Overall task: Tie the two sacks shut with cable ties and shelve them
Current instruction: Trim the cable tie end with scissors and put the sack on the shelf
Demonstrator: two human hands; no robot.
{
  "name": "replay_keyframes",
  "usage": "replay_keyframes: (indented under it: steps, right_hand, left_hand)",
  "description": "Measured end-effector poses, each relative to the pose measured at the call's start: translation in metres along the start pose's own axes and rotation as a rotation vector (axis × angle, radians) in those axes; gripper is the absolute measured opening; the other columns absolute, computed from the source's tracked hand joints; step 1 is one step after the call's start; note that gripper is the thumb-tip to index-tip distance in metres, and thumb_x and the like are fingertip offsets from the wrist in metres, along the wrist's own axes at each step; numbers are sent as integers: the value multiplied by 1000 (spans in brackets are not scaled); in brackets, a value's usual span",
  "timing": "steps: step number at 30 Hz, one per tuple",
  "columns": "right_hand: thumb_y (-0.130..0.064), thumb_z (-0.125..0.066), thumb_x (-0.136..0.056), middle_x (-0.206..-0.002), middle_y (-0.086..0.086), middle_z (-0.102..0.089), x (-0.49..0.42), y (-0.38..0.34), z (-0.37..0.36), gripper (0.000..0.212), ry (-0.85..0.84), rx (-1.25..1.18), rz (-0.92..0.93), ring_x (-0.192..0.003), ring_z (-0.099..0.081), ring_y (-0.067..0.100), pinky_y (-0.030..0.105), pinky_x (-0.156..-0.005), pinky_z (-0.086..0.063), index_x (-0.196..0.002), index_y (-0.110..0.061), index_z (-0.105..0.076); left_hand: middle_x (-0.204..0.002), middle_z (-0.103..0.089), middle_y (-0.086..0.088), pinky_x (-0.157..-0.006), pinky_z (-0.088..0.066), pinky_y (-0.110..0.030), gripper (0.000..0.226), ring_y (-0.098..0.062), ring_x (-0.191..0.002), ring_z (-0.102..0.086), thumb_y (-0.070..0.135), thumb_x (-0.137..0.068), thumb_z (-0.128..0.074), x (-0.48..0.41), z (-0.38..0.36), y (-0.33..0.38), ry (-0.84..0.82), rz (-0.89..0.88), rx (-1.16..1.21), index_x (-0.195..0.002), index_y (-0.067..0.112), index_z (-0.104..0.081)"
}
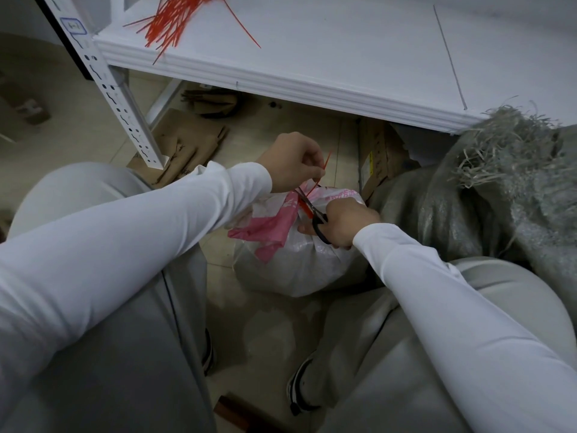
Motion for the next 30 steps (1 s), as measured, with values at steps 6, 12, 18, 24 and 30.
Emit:
replay_keyframes:
  steps: [6, 12, 18, 24, 30]
  right_hand:
    - [-46, -50, -98, -73, 0, -63, -2, -4, -3, 37, -7, -28, 23, -66, -63, 15, 24, -62, -51, -73, -19, -54]
    - [-35, -65, -92, -82, 4, -70, -5, -5, -3, 23, -67, -48, 22, -78, -66, 18, 29, -76, -54, -93, -12, -67]
    - [-46, -55, -95, -77, 1, -65, -4, -3, -2, 35, 27, -63, -5, -75, -62, 17, 24, -66, -43, -77, -16, -59]
    - [-54, -57, -91, -80, -1, -56, 3, -2, 5, 39, 121, -50, -12, -76, -55, 17, 27, -67, -41, -102, -16, -61]
    - [-51, -55, -93, -90, 2, -60, 2, -7, 2, 39, 89, -10, -22, -80, -56, 19, 28, -68, -43, -109, -15, -64]
  left_hand:
    - [-78, -65, 2, -67, -46, -17, 5, -10, -72, -60, 16, -84, -69, -5, 0, -6, 42, 35, 0, -86, 11, -71]
    - [-76, -64, 2, -72, -47, -23, 6, -12, -74, -61, 16, -83, -69, -6, 1, -8, 61, 54, 3, -85, 10, -71]
    - [-77, -61, 4, -71, -42, -21, 6, -10, -74, -58, 16, -84, -68, -5, 1, -7, 71, 44, 7, -86, 11, -70]
    - [-75, -62, 5, -63, -41, -13, 6, -4, -67, -55, 15, -83, -69, -5, 4, -5, 74, 25, 19, -85, 10, -71]
    - [-78, -64, 4, -57, -38, -3, 6, 1, -64, -54, 15, -84, -67, -2, 3, -5, 58, -1, -9, -85, 11, -72]
Point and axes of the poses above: each hand's wrist, its own x-axis away from the middle knuckle, its own z-axis out of the back of the hand, y = z × x, the point moved 5 cm from there along -x, towards the middle knuckle
